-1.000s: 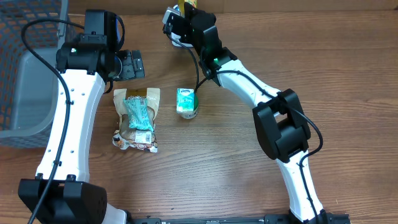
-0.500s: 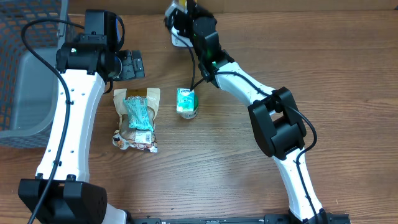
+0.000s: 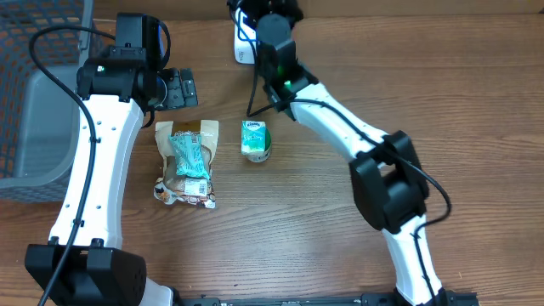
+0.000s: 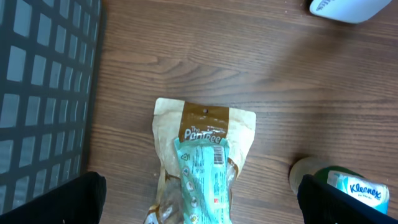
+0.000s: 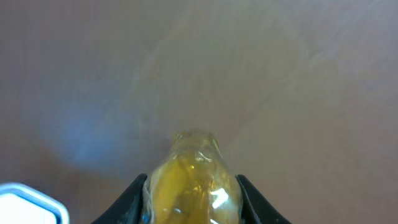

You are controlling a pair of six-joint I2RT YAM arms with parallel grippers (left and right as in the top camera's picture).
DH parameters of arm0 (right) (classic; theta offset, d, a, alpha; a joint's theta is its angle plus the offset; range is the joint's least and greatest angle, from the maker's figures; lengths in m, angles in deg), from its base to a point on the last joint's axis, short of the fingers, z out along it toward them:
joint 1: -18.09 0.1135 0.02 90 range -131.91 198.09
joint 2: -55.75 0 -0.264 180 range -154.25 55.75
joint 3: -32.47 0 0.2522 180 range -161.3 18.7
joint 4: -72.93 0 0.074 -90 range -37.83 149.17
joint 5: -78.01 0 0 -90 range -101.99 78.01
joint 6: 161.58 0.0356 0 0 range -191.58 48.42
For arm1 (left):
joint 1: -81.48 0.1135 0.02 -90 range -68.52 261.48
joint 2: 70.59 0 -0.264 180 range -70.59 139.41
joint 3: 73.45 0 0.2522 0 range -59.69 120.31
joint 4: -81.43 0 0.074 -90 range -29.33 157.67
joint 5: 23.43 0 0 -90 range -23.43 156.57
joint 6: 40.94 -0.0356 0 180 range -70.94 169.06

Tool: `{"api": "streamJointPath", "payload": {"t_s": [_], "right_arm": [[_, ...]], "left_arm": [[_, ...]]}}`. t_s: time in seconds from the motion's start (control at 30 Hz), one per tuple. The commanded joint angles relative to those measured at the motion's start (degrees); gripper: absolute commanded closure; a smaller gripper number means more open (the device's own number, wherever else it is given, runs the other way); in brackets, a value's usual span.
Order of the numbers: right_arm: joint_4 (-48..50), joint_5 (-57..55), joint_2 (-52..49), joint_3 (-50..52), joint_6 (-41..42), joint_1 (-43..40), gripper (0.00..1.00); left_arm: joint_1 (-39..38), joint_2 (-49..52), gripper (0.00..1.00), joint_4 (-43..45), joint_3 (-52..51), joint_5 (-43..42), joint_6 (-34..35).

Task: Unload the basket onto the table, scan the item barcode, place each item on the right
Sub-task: 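Carry the yellow bottle with the right gripper up to the white scanner, then move the yellow bottle right and set it down on the table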

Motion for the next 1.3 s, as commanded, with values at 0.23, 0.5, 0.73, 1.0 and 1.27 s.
{"api": "streamJointPath", "payload": {"t_s": [0.23,0.5,0.73,1.0,1.27], "right_arm": [[-41.9,-2.1,11.0,-1.5,21.6,-4.6,0.97],[-70.6,10.6,16.3,-1.5,38.7,-13.7,0.97],[-87.4,25.7,17.3,-1.5,41.3,-25.4,0.96],[-94.1,35.2,17.2,-1.0,41.3,-36.3,0.96],[-92.3,35.6,17.2,2.8,42.6,-40.8,0.85]], "left_arm": [[-0.4,-0.2,0.00,0.1,1.2,0.7,-1.1],[-0.4,-0.2,0.00,0.1,1.2,0.7,-1.1],[-0.4,-0.2,0.01,0.1,1.2,0.7,-1.1],[-0.4,-0.2,0.00,0.1,1.2,0.7,-1.1],[-0.4,-0.2,0.01,0.1,1.2,0.7,-1.1]]}}
